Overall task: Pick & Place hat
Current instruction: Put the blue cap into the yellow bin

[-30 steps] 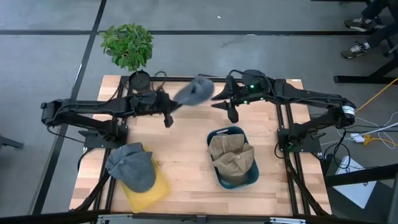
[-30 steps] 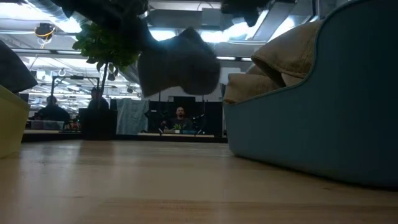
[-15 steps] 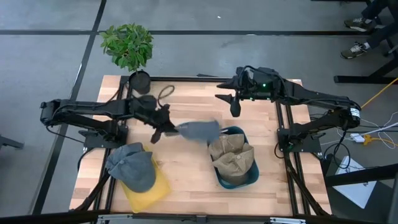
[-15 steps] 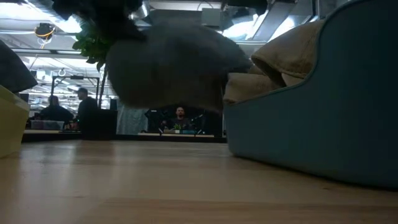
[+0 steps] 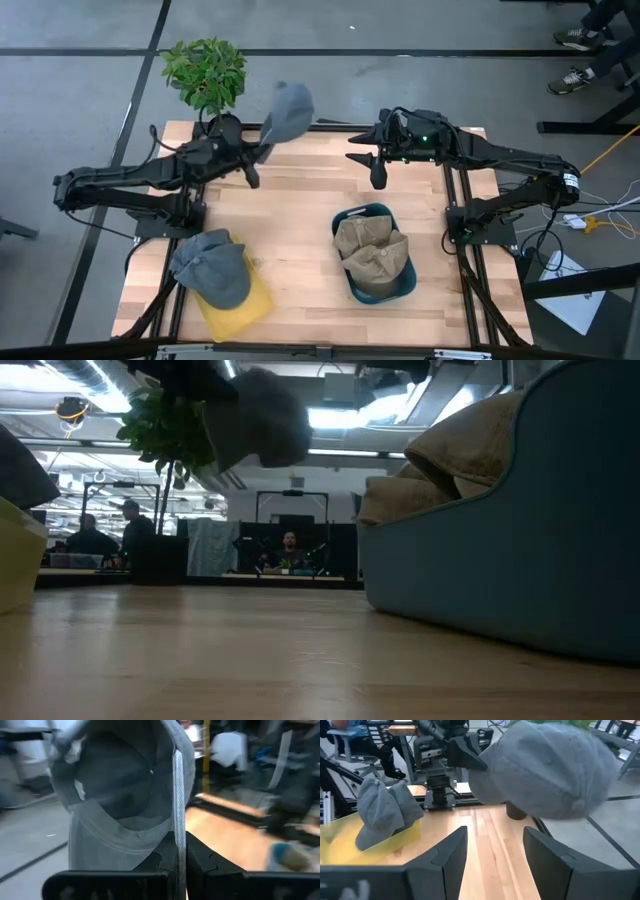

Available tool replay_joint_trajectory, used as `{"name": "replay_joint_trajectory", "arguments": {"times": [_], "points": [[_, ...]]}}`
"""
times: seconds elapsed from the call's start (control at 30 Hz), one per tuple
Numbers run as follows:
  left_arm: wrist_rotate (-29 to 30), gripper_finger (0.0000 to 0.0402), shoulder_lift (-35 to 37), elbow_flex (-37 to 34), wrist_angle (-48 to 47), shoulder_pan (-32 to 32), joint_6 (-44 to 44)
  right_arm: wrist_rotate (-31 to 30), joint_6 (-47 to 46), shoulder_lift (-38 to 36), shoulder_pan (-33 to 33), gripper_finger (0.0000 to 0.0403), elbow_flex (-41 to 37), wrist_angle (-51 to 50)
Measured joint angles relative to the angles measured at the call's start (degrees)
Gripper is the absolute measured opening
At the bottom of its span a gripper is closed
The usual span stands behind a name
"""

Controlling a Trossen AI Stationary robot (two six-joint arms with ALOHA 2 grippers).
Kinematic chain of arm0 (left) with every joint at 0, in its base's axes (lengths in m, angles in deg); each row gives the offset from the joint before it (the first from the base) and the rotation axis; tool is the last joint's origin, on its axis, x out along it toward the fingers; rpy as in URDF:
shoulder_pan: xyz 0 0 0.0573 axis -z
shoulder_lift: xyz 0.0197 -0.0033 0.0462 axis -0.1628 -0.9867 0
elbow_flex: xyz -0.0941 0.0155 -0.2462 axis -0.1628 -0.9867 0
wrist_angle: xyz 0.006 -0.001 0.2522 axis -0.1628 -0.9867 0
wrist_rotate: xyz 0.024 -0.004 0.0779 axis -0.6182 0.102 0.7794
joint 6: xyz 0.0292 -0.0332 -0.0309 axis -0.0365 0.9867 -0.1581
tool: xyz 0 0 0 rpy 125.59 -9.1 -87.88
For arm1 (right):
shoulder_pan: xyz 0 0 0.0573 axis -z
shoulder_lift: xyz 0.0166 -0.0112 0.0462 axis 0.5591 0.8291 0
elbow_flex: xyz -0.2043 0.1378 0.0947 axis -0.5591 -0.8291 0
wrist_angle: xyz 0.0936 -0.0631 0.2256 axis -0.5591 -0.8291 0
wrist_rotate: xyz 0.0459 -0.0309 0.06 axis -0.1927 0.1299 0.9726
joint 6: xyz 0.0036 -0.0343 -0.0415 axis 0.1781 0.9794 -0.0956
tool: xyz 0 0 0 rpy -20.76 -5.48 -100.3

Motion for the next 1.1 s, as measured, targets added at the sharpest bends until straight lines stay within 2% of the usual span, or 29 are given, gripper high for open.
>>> {"name": "replay_joint_trajectory", "arguments": {"times": [0.17,0.4,0.6,0.7,0.83,1.1], "points": [[-6.10,0.0010,1.63,-0.02,2.47,-0.28,2.78,0.15,0.85,0.00,-0.05,0.0191,0.00,0.01],[-12.17,0.0009,1.87,-0.02,9.80,-0.28,3.57,1.51,8.58,2.38,-1.25,0.0191,0.00,3.55],[-17.40,0.0010,1.84,-0.02,9.67,-0.12,4.91,-7.17,20.72,6.48,-3.37,0.0191,0.00,9.22],[-18.05,0.0010,1.91,-0.03,9.17,0.22,4.93,-9.00,20.86,6.88,-3.31,0.0192,0.00,11.61],[-17.90,0.0010,2.10,-0.04,8.78,0.22,4.91,-9.95,19.59,5.76,-1.92,0.0216,0.00,11.17],[-18.57,0.0010,2.10,-0.04,8.40,0.22,4.86,-11.65,23.57,5.16,-0.88,0.0276,0.00,11.23]]}}
